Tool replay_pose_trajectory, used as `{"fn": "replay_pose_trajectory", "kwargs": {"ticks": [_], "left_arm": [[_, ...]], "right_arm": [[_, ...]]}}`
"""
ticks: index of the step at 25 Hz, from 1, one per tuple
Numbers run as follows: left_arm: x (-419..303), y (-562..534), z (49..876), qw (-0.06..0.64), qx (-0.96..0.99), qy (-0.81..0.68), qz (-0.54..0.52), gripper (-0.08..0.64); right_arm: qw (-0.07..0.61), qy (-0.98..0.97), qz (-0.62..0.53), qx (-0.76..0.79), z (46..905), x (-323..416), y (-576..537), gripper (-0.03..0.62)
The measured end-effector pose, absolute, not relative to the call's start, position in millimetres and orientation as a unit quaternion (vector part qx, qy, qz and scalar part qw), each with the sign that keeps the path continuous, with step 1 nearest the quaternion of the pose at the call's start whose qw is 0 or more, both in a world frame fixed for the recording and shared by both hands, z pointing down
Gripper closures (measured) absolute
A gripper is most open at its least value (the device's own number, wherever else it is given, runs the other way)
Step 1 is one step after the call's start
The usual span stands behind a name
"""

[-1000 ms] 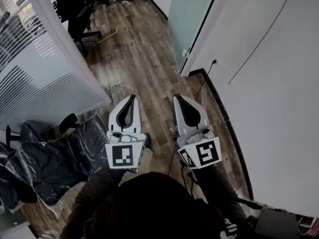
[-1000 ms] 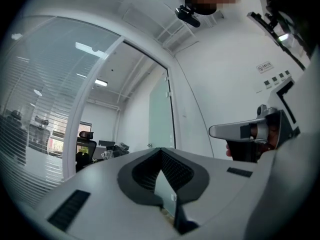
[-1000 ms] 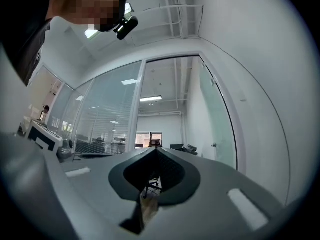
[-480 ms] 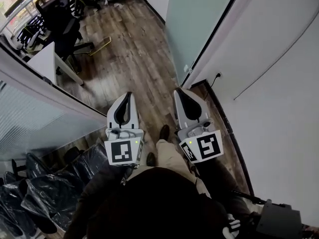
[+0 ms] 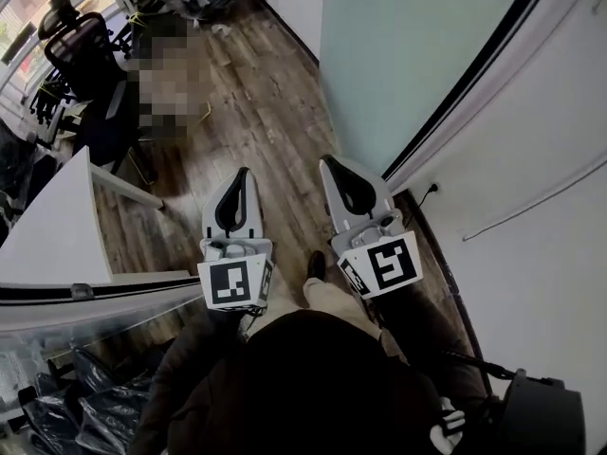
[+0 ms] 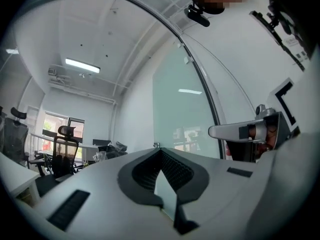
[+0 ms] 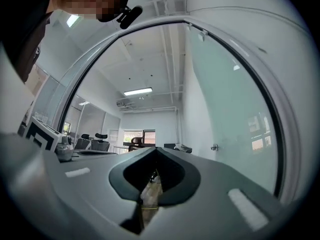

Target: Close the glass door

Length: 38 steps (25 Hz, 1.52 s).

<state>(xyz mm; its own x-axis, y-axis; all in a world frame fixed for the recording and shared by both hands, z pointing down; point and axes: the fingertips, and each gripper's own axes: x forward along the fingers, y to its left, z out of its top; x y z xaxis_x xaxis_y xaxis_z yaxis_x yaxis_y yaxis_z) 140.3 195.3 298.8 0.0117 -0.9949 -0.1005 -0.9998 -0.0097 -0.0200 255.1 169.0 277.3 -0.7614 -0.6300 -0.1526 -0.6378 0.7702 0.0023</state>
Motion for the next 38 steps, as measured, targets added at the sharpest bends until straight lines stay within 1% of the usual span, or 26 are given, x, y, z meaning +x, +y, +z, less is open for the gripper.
{"fn": "replay_pose_trajectory", "kwargs": {"ticks": [6,10,14,18,22,28,33,38], "left_arm": [[111,72,283,0.048,-0.705,0.707,0.031,0.563],[79,-6,305,0.044,-0.707,0.705,0.034,0.563],[38,-102,322,0.036,-0.715,0.697,0.032,0.564],[-5,-215,320,0.030,-0.727,0.685,0.031,0.564],[-38,-305,318,0.018,-0.743,0.669,0.022,0.564],[-56,-404,316,0.019,-0.765,0.644,0.024,0.563],[-60,-489,332,0.010,-0.775,0.632,0.007,0.564],[-55,-588,332,0.017,-0.787,0.617,0.009,0.563]], "right_arm": [[0.067,0.940,0.022,-0.334,267,224,42,0.592],[0.062,0.939,0.020,-0.338,290,194,-35,0.592],[0.054,0.936,0.015,-0.347,308,152,-125,0.592],[0.057,0.931,0.016,-0.359,301,103,-232,0.592],[0.060,0.926,0.017,-0.373,287,66,-317,0.592],[0.063,0.912,0.017,-0.405,282,54,-411,0.592],[0.067,0.903,0.020,-0.425,291,52,-492,0.592],[0.070,0.893,0.032,-0.444,292,59,-581,0.592]]}}
